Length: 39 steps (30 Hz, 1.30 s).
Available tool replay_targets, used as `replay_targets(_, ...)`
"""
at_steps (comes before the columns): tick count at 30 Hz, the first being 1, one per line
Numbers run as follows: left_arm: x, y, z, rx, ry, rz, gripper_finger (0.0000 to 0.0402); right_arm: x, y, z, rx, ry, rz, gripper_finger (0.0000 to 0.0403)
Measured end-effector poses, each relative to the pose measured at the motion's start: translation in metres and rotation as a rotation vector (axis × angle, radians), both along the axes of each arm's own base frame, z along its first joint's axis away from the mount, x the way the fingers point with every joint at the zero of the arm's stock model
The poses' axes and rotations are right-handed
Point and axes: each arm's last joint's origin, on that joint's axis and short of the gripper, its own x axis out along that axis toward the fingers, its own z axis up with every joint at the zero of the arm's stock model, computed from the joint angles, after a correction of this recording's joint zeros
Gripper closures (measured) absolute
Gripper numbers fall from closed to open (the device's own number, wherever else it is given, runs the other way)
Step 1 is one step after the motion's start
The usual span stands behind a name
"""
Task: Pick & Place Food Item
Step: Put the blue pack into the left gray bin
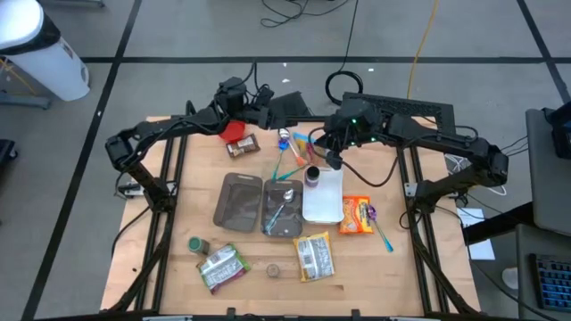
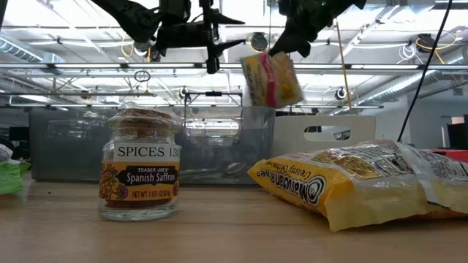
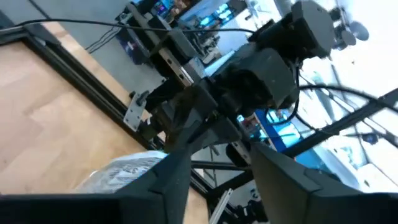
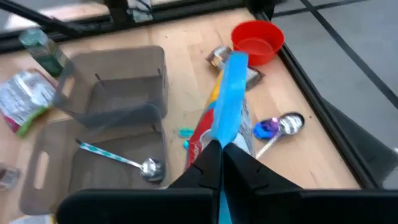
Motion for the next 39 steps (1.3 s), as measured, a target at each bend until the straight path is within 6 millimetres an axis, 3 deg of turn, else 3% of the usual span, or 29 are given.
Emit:
replay_targets(8, 0.002, 0.001, 0.058, 0.223, -0.037, -0.099, 0.0191, -0.008, 0.007, 0.022, 0.093, -0.107, 0.073, 0.0403)
replay_targets(15, -0.012, -0.009, 0.116, 0.586, 0.12, 0.039, 0.019, -0.009, 0.01, 0.05, 0.126, -0.201, 0.147, 0.0403)
replay_targets(22, -0.027, -0.022, 0.151, 0.673, 0.138, 0.041, 0.019, -0.007, 0.011, 0.06, 0.162, -0.26, 0.194, 0.0403)
replay_targets(27, -0.021, -0.036, 0.155, 0.696, 0.174, 0.02, 0.019, -0.001, 0.01, 0.059, 0.19, -0.283, 0.219, 0.0403)
replay_targets(34, 0.015, -0.054, 0.125, 0.725, 0.324, -0.11, 0.019, 0.007, 0.01, 0.056, 0.25, -0.285, 0.255, 0.0403)
replay_targets(39, 0.031, -0.067, 0.12, 0.726, 0.308, -0.168, 0.019, 0.009, 0.015, 0.056, 0.246, -0.286, 0.274, 0.0403)
